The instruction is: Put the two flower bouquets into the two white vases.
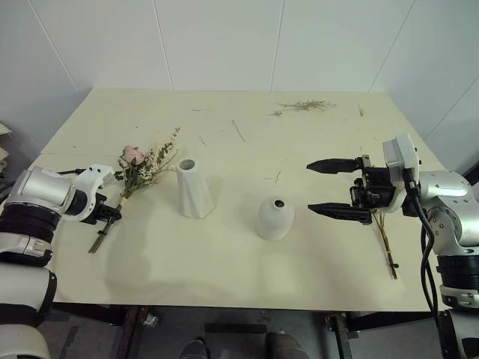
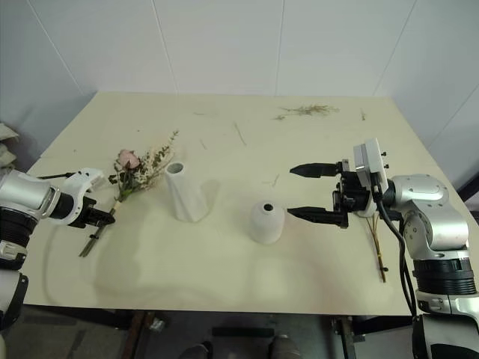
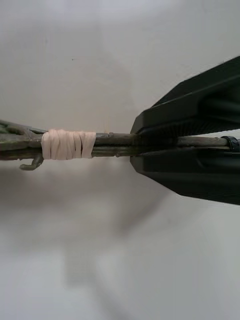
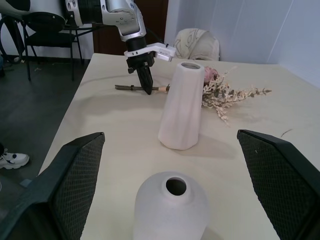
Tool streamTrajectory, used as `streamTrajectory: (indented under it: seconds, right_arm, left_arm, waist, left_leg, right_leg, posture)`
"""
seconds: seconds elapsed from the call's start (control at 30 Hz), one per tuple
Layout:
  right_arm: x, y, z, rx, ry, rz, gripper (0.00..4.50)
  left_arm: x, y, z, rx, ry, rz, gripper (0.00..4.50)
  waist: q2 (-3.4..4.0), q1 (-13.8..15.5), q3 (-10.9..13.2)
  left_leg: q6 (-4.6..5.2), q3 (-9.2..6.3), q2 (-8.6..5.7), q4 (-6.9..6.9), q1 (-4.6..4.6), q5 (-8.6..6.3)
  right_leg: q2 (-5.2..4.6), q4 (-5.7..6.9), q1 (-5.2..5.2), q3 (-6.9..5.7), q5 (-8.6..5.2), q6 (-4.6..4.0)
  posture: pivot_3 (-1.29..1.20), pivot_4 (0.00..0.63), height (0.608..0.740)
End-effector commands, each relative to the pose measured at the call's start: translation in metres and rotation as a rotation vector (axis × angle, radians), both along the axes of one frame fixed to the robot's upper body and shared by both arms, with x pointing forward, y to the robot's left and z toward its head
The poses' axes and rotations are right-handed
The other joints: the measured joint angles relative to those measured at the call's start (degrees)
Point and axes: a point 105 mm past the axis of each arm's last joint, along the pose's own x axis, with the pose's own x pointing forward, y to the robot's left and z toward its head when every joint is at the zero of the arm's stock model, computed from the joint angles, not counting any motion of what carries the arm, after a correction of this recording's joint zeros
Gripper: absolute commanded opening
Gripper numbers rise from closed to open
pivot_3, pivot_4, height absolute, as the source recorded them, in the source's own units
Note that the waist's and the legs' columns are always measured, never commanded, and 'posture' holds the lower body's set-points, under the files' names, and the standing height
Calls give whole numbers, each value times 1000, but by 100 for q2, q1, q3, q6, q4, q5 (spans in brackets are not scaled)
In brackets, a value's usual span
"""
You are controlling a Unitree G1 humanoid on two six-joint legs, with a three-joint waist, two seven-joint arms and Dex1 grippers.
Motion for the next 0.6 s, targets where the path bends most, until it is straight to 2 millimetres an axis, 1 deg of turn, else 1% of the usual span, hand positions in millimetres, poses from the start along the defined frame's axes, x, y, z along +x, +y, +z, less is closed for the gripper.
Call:
streamTrajectory:
  seconds: [0.03, 0.07, 0.17, 0.2, 0.23, 0.27, 0.3, 0.33, 0.37, 0.4, 0.5, 0.57, 0.6]
  right_arm:
    - [-6, -3, 12, 22, -58, -4, 4500]
    - [-5, -3, 12, 22, -57, -6, 4500]
    - [-4, -4, 12, 21, -57, -18, 4500]
    - [-4, -5, 12, 19, -57, -22, 4500]
    - [-3, -5, 12, 19, -58, -24, 4500]
    - [-3, -5, 11, 19, -58, -29, 4500]
    - [-2, -6, 11, 19, -57, -33, 4500]
    - [-1, -6, 11, 19, -57, -37, 4500]
    - [0, -6, 10, 20, -56, -42, 4500]
    - [0, -6, 10, 21, -56, -45, 4500]
    - [2, -5, 11, 29, -57, -57, 4500]
    - [3, -5, 11, 32, -58, -62, 4500]
    - [3, -4, 11, 34, -59, -66, 4500]
  left_arm:
    - [1, 16, 6, -30, -60, 75, 52]
    - [1, 18, 6, -38, -70, 91, 52]
    - [12, 14, 22, -153, -217, 98, 52]
    - [20, 9, 34, -188, -326, 47, 52]
    - [24, 6, 42, -204, -400, 12, 52]
    - [29, -2, 60, -258, -533, -48, 52]
    - [32, -7, 83, -322, -709, -87, 52]
    - [31, -8, 107, -374, -889, -113, 52]
    - [23, -13, 129, -434, -1050, -165, 52]
    - [15, -17, 143, -484, -1152, -201, 52]
    - [-7, -35, 174, -654, -1327, -312, 52]
    - [-18, -45, 184, -714, -1381, -393, 52]
    - [-25, -55, 192, -758, -1399, -456, 52]
  waist:
    - [0, -4, 0]
    - [0, -5, 0]
    - [0, 2, 0]
    - [-1, 6, 0]
    - [-1, 8, 0]
    - [-1, 13, 0]
    - [-2, 24, 0]
    - [-2, 36, -1]
    - [-4, 60, -2]
    - [-9, 75, -2]
    - [-13, 73, -5]
    - [-13, 76, -5]
    - [-13, 85, -5]
  left_leg:
    - [0, 0, 0, 2, 0, 0]
    - [0, 0, 0, 3, 1, 0]
    - [0, 0, 0, 11, 1, 0]
    - [0, -1, 0, 12, 0, 0]
    - [0, -2, 0, 15, -1, 0]
    - [-1, -1, -2, 16, 0, 1]
    - [-2, -1, -2, 17, 0, 1]
    - [-3, -2, -2, 22, -2, 2]
    - [-4, -2, -2, 26, -4, 1]
    - [-6, -3, -2, 34, -9, 1]
    - [-17, 4, -1, 57, -12, -6]
    - [-14, 4, -2, 65, -11, -9]
    - [-10, 4, -2, 67, -10, -11]
  right_leg:
    - [0, 3, 0, 0, 0, 0]
    - [0, 6, 0, 0, 0, 0]
    - [-1, 13, 0, 0, 0, 0]
    - [-1, 14, 0, 0, 0, 0]
    - [-1, 15, 0, -1, 0, 0]
    - [-5, 17, 0, -1, 0, 0]
    - [-6, 16, 0, -1, 0, 0]
    - [-7, 19, 0, -2, 0, 0]
    - [-9, 20, 0, -3, 1, 1]
    - [-10, 18, 0, -5, 2, 2]
    - [-10, 18, 1, -2, 4, 3]
    - [-11, 20, 4, -2, 4, 4]
    - [-10, 21, 6, -2, 4, 4]
  posture:
    - [0, 150, 740]
    - [0, 150, 740]
    - [0, 150, 740]
    - [0, 150, 740]
    - [0, 150, 740]
    - [0, 150, 740]
    - [0, 150, 740]
    - [0, 150, 740]
    - [0, 150, 740]
    - [0, 150, 740]
    - [0, 150, 740]
    - [0, 150, 740]
    - [0, 150, 740]
